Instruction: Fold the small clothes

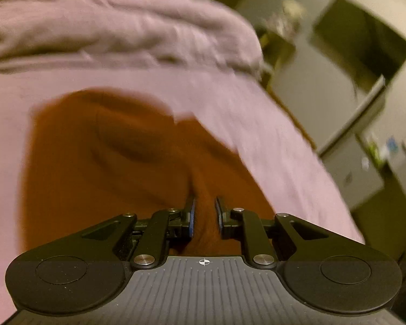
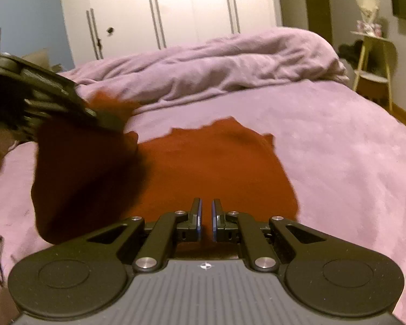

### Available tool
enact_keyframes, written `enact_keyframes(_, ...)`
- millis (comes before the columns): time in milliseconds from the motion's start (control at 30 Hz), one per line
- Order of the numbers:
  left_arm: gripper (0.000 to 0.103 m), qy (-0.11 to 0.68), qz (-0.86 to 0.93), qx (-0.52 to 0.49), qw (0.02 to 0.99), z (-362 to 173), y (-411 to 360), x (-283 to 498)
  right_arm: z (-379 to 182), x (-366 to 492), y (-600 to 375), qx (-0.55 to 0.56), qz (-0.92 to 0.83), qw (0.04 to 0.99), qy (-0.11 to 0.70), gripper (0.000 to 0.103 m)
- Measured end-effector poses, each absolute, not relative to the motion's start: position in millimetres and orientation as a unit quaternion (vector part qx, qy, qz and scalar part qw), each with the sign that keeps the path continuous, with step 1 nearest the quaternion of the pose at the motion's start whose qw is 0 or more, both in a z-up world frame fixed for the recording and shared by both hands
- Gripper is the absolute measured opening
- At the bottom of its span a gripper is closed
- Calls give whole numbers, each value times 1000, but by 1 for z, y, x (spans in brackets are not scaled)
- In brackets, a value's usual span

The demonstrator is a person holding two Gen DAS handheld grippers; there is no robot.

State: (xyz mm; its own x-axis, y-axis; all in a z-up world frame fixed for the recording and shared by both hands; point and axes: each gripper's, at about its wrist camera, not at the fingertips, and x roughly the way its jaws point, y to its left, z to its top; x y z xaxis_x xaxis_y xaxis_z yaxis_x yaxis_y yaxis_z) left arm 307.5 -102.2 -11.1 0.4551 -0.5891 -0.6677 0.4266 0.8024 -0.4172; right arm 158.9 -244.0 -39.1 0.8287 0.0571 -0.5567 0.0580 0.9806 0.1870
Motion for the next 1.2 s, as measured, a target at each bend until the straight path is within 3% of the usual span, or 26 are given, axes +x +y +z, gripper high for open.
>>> enact_keyframes(133,23,446,-300,-80,839,-29,-110,291,-46,154,-256,104,-3,948,300,7)
enact_keyframes(167,28,440,-303,-84,841,-23,-104,283,-47,153,-259,105,-4,948,299,7)
enact_keyframes(233,53,418,-300,-95,852,-8,-85,265,-47,151,-263,107,-3,948,298,7)
enact_keyframes(333,61,377,-263,-91,884,14,-52,242,-43,150,-267,123,4,947,295,7)
enact_keyframes(400,73,351,-210,-82,909,20,-27,229,-40,153,-267,138,12,946,293,7)
enact_keyframes(567,74,376,-104,-91,916,-5,12,235,-24,165,-244,147,52,947,283,7)
enact_keyframes(800,74,417,-119,-107,895,-39,16,234,-20,190,-186,97,136,940,298,7)
enact_keyframes(933,81,434,-133,-100,885,-54,9,231,-49,203,-176,17,99,928,360,5)
enact_keyframes(1067,88,432,-130,-107,886,-55,15,223,-42,197,-198,69,97,928,354,6)
enact_keyframes(1167,91,431,-111,-121,887,-54,21,223,-34,200,-215,114,93,924,353,17)
enact_keyframes(1200,92,428,-101,-122,890,-53,23,221,-32,203,-220,126,90,923,353,27)
